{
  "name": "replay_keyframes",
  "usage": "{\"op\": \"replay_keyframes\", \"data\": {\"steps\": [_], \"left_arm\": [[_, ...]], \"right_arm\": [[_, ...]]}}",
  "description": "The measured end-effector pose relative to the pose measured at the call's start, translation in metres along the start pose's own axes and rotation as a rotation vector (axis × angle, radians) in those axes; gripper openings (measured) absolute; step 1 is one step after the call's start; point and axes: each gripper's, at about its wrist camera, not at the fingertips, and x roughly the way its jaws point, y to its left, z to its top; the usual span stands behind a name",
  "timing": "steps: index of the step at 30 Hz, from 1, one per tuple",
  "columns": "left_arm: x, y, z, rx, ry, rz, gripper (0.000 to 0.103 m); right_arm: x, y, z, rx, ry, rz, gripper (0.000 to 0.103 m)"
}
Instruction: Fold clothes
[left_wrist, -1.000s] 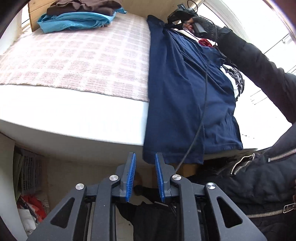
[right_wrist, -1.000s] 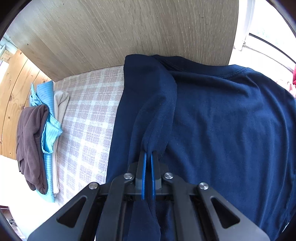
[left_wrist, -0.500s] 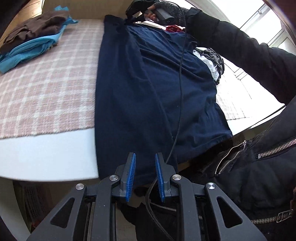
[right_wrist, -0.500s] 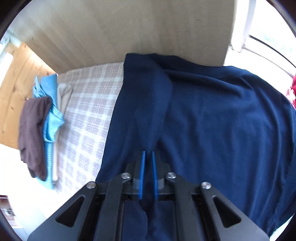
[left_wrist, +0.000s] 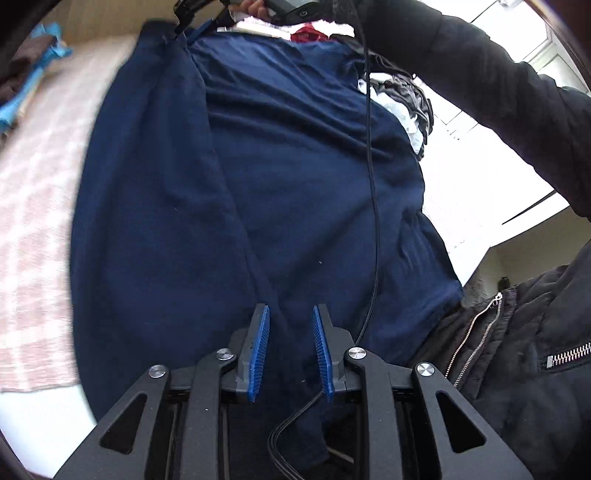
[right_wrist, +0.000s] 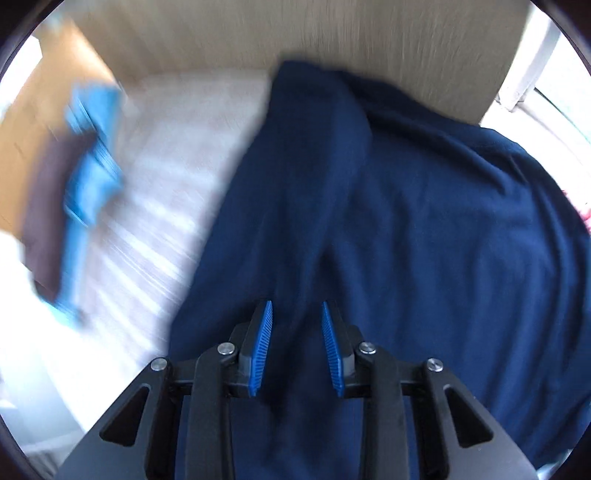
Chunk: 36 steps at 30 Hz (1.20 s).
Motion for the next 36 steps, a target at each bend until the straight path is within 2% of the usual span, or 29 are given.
{"op": "replay_keyframes", "data": {"steps": [2, 5, 6, 7, 8, 11, 13, 16, 19, 22, 28, 31, 33, 34, 35, 36], "left_arm": [[-0.004, -0.001, 0.001, 0.004, 0.008, 0.011, 0.023], [-0.034, 0.009, 0.009, -0.046, -0.077, 0.101, 0.025], [-0.043, 0.016, 0.012, -0.076, -0.1, 0.141, 0.026], [-0.048, 0.023, 0.013, -0.101, -0.112, 0.18, 0.026], [-0.052, 0.029, 0.015, -0.124, -0.118, 0.218, 0.026], [-0.053, 0.047, 0.014, -0.159, -0.091, 0.305, 0.026], [-0.05, 0.056, 0.01, -0.172, -0.062, 0.328, 0.026], [-0.048, 0.065, 0.003, -0.164, -0.042, 0.323, 0.026], [-0.049, 0.073, 0.0, -0.158, -0.046, 0.278, 0.027], [-0.053, 0.079, 0.0, -0.146, -0.057, 0.238, 0.028], [-0.056, 0.09, -0.001, -0.107, -0.069, 0.179, 0.028], [-0.057, 0.091, -0.003, -0.089, -0.077, 0.153, 0.028], [-0.058, 0.092, -0.005, -0.076, -0.084, 0.142, 0.028], [-0.058, 0.092, -0.007, -0.07, -0.091, 0.142, 0.028], [-0.058, 0.092, -0.008, -0.063, -0.098, 0.142, 0.022], [-0.057, 0.091, -0.008, -0.057, -0.101, 0.147, 0.011]], "right_arm": [[-0.026, -0.004, -0.001, -0.009, -0.056, 0.007, 0.028], [-0.072, -0.001, 0.006, -0.013, -0.167, 0.04, 0.028], [-0.083, 0.005, 0.012, -0.021, -0.189, 0.045, 0.03], [-0.088, 0.013, 0.02, -0.029, -0.2, 0.049, 0.038], [-0.089, 0.021, 0.028, -0.032, -0.205, 0.048, 0.042], [-0.075, 0.046, 0.056, -0.032, -0.199, 0.009, 0.042], [-0.055, 0.062, 0.077, 0.002, -0.175, 0.001, 0.042], [-0.029, 0.066, 0.089, 0.047, -0.165, -0.062, 0.042], [-0.017, 0.062, 0.1, 0.106, -0.157, -0.101, 0.042], [-0.013, 0.061, 0.108, 0.143, -0.153, -0.105, 0.042], [-0.007, 0.073, 0.109, 0.151, -0.138, -0.194, 0.042], [-0.012, 0.076, 0.103, 0.157, -0.161, -0.204, 0.042], [-0.017, 0.079, 0.1, 0.143, -0.168, -0.208, 0.033], [-0.021, 0.081, 0.098, 0.134, -0.169, -0.22, 0.012], [-0.024, 0.081, 0.096, 0.127, -0.171, -0.226, 0.004], [-0.029, 0.08, 0.094, 0.134, -0.178, -0.203, 0.004]]}}
